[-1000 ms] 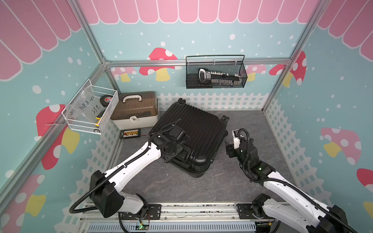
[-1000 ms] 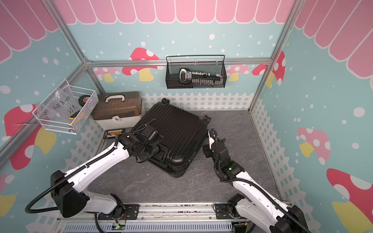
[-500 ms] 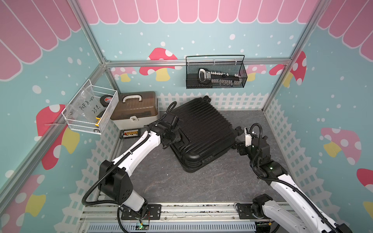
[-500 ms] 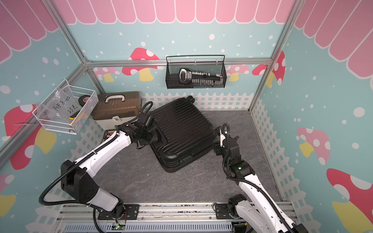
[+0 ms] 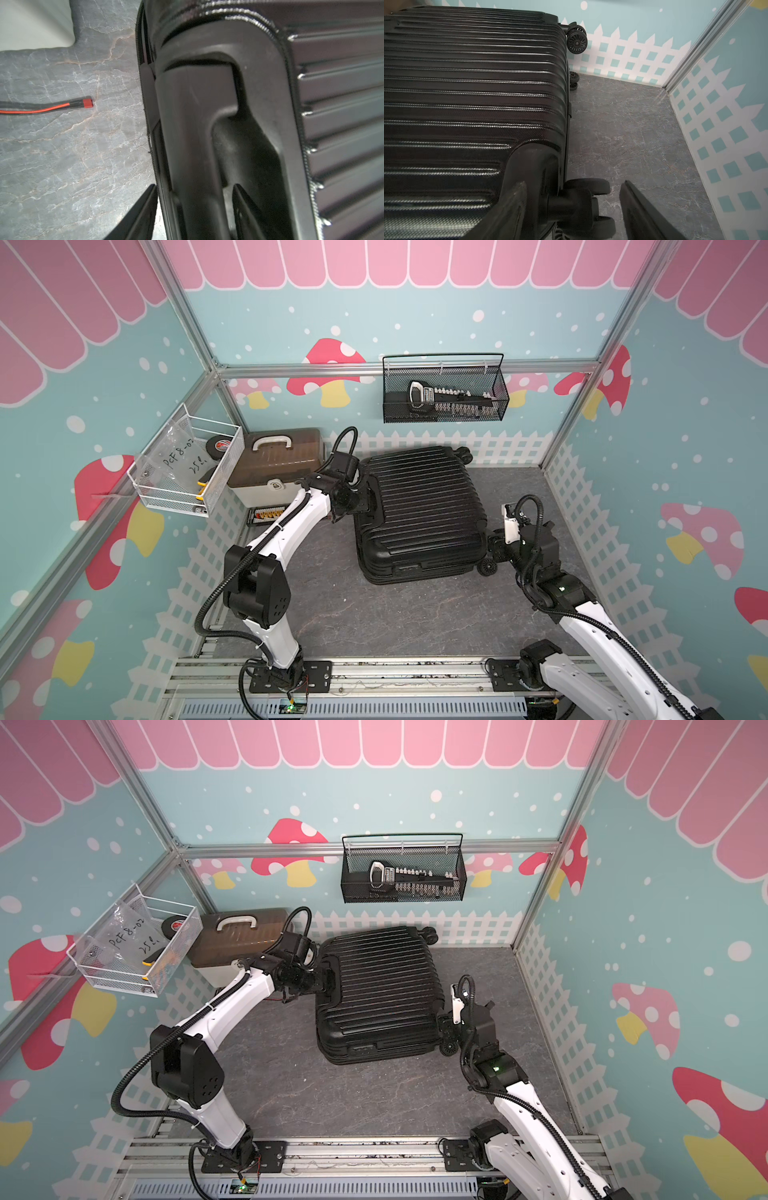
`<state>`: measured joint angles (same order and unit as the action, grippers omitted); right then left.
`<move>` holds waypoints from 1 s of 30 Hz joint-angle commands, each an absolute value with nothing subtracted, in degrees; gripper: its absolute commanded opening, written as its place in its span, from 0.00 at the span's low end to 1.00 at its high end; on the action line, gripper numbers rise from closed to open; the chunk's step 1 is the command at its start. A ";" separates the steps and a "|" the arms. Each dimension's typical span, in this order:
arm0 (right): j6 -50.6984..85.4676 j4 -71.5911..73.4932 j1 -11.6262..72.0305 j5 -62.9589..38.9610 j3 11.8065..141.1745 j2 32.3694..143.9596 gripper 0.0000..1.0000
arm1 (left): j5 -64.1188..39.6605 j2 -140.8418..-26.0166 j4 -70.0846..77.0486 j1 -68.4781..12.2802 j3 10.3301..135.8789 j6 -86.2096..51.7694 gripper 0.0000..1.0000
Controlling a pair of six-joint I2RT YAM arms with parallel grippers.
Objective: Close the suitcase zippers
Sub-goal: Adjust the suitcase at the center of the board.
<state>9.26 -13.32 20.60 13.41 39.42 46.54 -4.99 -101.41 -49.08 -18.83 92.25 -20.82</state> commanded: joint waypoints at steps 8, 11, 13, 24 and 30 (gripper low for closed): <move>8.67 -15.24 20.39 11.82 40.31 45.82 0.75 | -4.69 -104.93 -48.07 -18.63 95.44 -22.48 0.40; 7.85 -16.53 20.35 11.59 40.59 45.45 0.76 | -4.54 -103.57 -48.08 -17.02 96.95 -21.43 0.34; 7.69 -17.25 20.30 11.67 40.75 45.29 0.78 | -6.36 -103.19 -48.14 -14.94 98.25 -21.18 0.26; 9.60 -17.04 19.03 5.55 38.47 44.95 0.74 | -9.27 -106.34 -55.05 -7.72 108.11 -13.50 0.21; 14.43 -16.39 18.64 5.13 34.83 44.59 0.71 | -9.50 -108.91 -57.07 -5.48 111.39 -11.17 0.20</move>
